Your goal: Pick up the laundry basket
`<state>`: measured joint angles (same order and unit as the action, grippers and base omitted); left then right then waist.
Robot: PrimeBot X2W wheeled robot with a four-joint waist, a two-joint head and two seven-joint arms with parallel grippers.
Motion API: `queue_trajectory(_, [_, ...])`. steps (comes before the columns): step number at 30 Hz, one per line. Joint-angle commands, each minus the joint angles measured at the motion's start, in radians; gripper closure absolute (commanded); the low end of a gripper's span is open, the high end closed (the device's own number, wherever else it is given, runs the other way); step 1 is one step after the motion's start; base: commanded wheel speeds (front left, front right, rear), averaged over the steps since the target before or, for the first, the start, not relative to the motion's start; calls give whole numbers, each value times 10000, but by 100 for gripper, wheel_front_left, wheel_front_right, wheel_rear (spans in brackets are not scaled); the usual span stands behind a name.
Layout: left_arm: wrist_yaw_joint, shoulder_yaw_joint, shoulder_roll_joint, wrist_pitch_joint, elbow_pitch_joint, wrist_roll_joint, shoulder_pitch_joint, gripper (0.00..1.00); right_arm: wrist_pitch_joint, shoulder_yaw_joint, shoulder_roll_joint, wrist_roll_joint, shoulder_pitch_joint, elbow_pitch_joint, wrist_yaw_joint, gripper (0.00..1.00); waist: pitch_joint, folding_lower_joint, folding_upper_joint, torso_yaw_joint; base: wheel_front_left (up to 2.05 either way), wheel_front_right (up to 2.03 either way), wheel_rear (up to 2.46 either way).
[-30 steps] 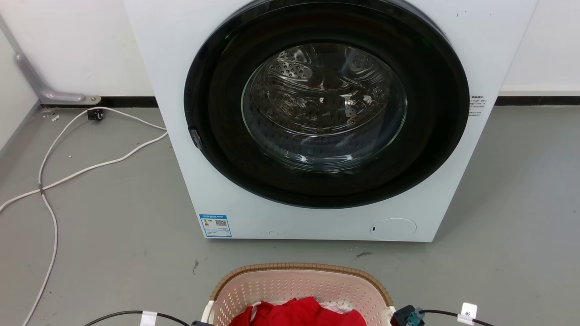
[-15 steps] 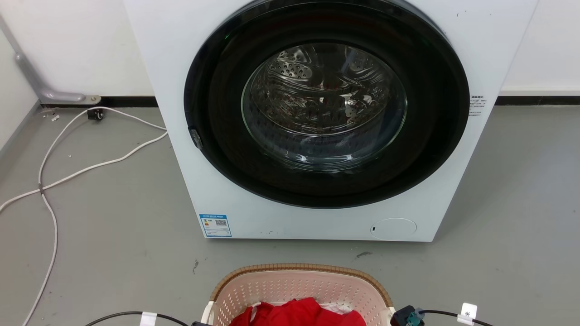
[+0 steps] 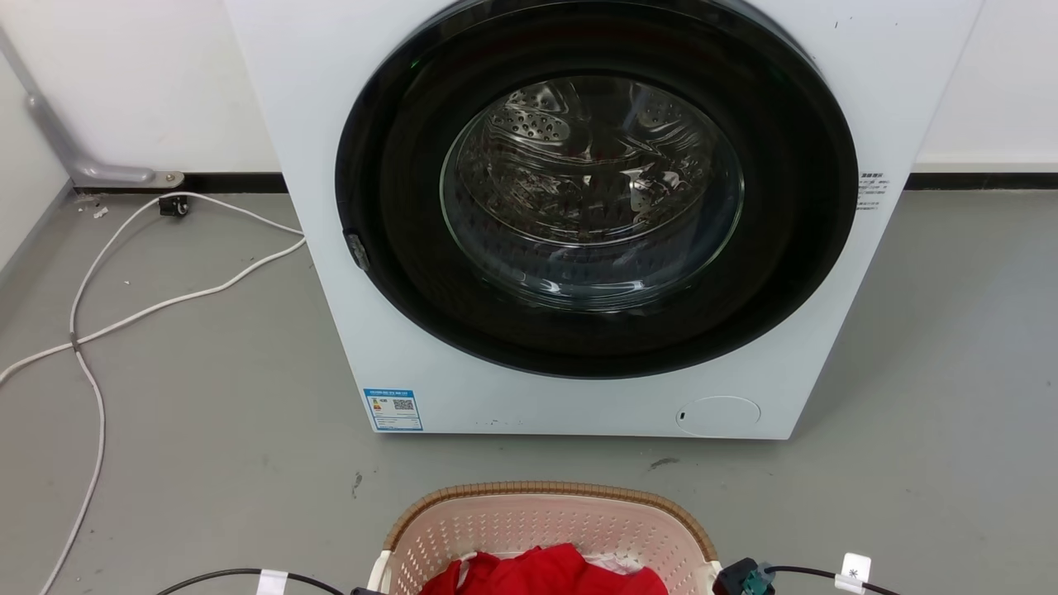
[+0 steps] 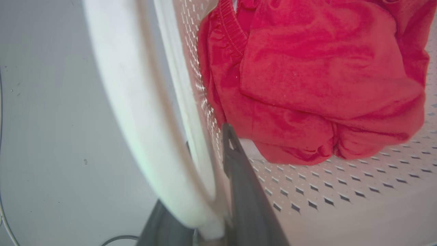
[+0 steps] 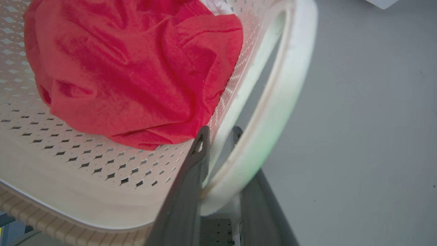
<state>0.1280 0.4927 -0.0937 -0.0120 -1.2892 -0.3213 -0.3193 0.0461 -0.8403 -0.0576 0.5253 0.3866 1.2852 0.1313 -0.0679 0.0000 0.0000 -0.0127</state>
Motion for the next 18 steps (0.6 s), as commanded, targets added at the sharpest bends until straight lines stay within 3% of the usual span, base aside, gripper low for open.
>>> queue_trajectory(1, [-38,46,-188,-44,17,-11,27,100,17,-50,-198,10,90,57,-12,100,-5,0,0,5,0,0,0])
queue_trajectory(18, [-34,223,-237,-48,17,-188,26,100,45,-167,-185,144,95,58,-10,100,-13,0,0,5,0,0,0])
